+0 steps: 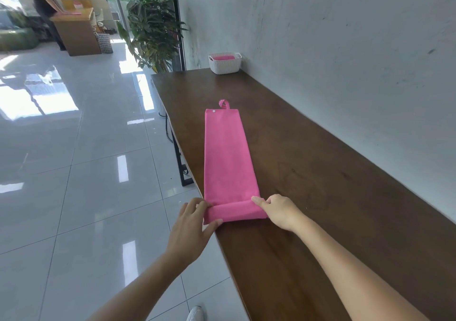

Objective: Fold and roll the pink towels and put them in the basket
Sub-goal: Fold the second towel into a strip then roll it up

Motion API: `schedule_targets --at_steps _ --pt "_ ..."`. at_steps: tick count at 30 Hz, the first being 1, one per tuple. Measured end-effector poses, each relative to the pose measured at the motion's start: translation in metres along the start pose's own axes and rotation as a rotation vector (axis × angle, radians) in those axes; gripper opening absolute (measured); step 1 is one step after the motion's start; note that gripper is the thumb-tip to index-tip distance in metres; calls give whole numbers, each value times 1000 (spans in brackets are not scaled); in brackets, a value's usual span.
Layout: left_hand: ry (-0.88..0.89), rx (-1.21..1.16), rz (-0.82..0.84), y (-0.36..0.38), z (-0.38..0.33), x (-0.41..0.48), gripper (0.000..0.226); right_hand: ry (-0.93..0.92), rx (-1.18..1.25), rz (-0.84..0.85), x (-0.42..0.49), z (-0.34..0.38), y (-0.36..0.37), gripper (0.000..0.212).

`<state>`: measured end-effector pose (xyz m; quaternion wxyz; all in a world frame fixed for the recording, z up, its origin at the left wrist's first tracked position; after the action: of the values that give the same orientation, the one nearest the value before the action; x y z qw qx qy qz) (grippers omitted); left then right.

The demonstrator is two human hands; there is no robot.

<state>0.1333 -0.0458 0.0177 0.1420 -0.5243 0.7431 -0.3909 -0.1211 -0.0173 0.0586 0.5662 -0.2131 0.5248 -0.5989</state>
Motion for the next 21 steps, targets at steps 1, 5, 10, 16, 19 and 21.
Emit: schedule_targets --at_steps 1,5,10,16,19,21 --pt "13 13 21 0 3 1 49 15 3 6 1 1 -1 60" --pt "2 38 63 -5 5 11 57 26 46 -149 2 5 2 38" --pt "-178 -149 78 -10 -2 21 42 -166 73 -352 -6 6 9 17" --pt "-333 -330 103 -13 -5 25 42 -200 72 -306 -18 -10 19 30" --pt "-381 -371 129 -13 -4 24 45 -195 113 -269 -22 -17 21 32" --pt "-406 -395 138 -12 -3 23 48 -198 138 -253 -24 -20 24 36"
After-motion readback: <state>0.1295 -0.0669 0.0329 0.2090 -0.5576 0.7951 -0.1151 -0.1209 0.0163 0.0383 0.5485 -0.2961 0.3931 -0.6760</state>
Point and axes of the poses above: each hand's wrist, its own x-axis towards the middle knuckle, its own y-axis out of the palm, z = x × y, the point moved 1 cm from there along x, towards the middle knuckle, and after that the axes turned 10 degrees about -x, right-handed, at the moved point
